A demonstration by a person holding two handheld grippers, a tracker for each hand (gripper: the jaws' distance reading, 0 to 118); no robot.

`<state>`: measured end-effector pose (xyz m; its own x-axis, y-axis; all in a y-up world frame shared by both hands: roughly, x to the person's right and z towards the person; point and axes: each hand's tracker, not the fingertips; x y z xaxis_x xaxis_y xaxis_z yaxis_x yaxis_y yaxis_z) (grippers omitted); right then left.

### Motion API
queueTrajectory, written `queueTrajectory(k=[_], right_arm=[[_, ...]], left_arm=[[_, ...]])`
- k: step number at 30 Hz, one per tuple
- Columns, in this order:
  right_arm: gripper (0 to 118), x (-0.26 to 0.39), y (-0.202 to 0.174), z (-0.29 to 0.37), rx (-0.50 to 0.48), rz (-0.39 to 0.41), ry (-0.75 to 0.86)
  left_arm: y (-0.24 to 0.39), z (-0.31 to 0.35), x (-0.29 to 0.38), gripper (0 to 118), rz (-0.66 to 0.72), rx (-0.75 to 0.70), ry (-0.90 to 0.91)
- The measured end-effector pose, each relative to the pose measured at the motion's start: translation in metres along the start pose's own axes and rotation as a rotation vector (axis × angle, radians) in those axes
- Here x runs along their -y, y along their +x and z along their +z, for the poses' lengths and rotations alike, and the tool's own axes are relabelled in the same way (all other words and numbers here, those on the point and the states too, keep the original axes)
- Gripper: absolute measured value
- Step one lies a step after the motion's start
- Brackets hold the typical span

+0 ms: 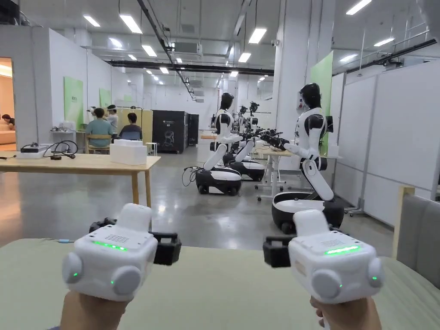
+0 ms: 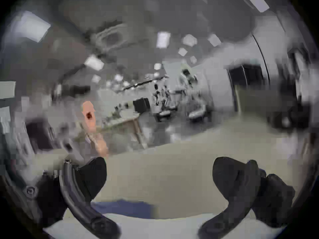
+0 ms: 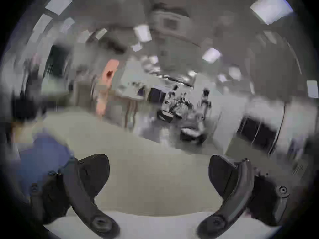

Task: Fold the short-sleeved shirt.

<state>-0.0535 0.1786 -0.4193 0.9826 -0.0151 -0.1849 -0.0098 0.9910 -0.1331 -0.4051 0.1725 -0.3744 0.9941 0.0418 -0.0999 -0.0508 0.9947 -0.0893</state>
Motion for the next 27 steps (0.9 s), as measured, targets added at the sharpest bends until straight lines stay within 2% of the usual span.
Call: queueTrajectory(k=[2,3,4,7,10,11,12,13,14,15,16,17,19,22,24,27], right_arm=[[116,0.005,0.008,0.003,0.002,-0.182,0.037],[116,0.008,0.01,0.003,0.011,-0.196,0.039],[116,0.012,0.01,0.003,0.029,-0.19,0.038],[116,0.02,0.0,0.0,0.015,-0.077,0.014],[116,0.022,-0.008,0.003,0.064,0.014,0.026],[115,0.022,-0.008,0.003,0.079,0.034,0.03],[109,0.023,-0.008,0.004,0.08,0.042,0.03],[67,0.023,-0.006,0.006,0.062,0.04,0.032],[12,0.023,-0.007,0.01,0.052,0.042,0.037],[1,0.022,-0.008,0.008,0.067,0.049,0.03],[1,0.023,-0.011,0.007,0.164,0.084,0.017],[1,0.025,-0.012,0.009,0.134,0.049,0.05],[1,0.024,-0.013,0.014,0.063,0.009,0.015],[1,0.027,-0.027,0.013,0.08,0.067,0.038],[1,0.03,-0.052,0.01,0.036,0.08,0.04],[1,0.039,-0.109,-0.005,-0.098,0.101,0.041]], left_arm=[[-0.003,0.003,0.009,118,0.092,-0.022,0.04],[0.002,0.005,0.014,118,0.086,-0.048,0.058],[0.004,0.005,0.018,118,0.073,-0.065,0.058],[0.013,0.005,0.026,118,0.024,-0.1,0.057],[0.014,0.003,0.026,118,0.0,-0.099,0.037],[0.015,-0.001,0.028,118,-0.007,-0.103,0.032],[0.015,-0.002,0.028,116,-0.013,-0.104,0.027],[0.014,-0.001,0.029,88,-0.016,-0.097,0.027],[0.012,0.002,0.031,32,-0.021,-0.053,0.051],[0.016,0.007,0.03,0,-0.032,-0.034,0.06],[0.02,0.004,0.03,0,-0.064,-0.078,0.027],[0.02,0.003,0.031,0,-0.07,-0.142,0.069],[0.014,0.002,0.033,0,-0.029,-0.082,0.058],[0.004,0.006,0.035,0,-0.053,-0.123,0.055],[-0.014,0.02,0.034,0,-0.045,-0.149,0.054],[-0.06,0.039,0.04,0,-0.027,-0.244,0.034]])
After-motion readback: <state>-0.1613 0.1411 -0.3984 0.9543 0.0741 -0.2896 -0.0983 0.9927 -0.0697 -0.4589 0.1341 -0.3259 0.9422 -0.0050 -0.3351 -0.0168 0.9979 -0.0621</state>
